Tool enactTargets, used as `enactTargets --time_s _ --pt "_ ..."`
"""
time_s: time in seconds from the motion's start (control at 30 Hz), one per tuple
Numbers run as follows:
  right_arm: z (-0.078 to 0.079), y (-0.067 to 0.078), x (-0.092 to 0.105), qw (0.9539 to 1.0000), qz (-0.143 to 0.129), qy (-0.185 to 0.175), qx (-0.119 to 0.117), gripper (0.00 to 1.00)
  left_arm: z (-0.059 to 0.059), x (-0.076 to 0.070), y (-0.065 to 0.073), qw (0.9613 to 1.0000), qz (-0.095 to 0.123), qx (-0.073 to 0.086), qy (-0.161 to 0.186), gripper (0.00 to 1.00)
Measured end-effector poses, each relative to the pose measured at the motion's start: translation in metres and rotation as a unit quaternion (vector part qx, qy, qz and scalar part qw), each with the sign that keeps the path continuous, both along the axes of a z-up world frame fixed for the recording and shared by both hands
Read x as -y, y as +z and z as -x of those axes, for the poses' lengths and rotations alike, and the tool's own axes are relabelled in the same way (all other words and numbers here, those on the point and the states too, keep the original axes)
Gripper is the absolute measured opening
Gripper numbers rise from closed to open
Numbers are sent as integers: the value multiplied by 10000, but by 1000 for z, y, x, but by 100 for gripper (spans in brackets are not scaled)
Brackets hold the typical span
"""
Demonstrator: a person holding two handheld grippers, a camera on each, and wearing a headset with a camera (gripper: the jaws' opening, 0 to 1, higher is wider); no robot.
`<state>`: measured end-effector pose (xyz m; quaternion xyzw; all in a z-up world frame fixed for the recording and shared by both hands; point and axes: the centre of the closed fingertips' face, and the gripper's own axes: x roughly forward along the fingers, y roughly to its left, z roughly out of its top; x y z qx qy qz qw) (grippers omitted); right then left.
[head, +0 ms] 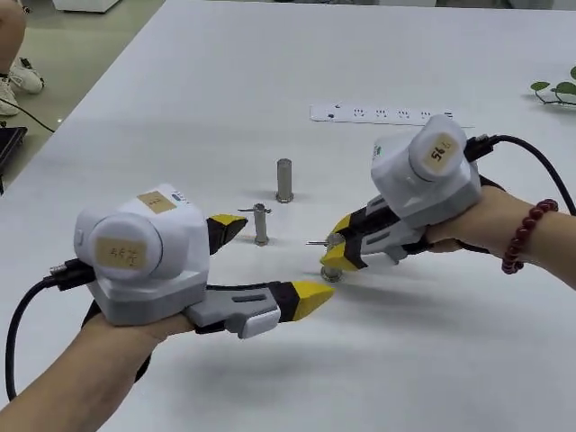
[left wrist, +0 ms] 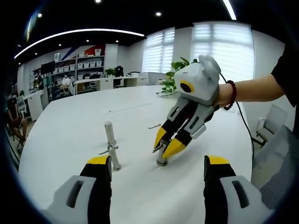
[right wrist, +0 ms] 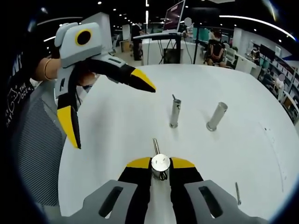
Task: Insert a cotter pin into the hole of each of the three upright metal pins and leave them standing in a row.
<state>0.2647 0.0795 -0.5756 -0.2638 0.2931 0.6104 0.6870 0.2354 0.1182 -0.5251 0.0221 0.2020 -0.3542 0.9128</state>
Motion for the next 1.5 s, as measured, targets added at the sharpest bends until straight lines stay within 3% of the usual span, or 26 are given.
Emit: enactTargets --time_s 0.3,0.6,0.8,1.5 --pt "1 0 0 10000 -12 -39 11 9 3 -10 -1 10000 -66 -4 65 93" --pt "-6 -1 2 9999 114 -48 102 8 1 -21 -5 9993 -321 16 194 95" --pt "-13 3 -2 9997 60 -193 98 8 1 -23 -7 9994 -287 -21 213 99" --pt "-38 11 -14 9989 -102 -418 178 9 1 -30 -11 9990 -345 -65 272 97"
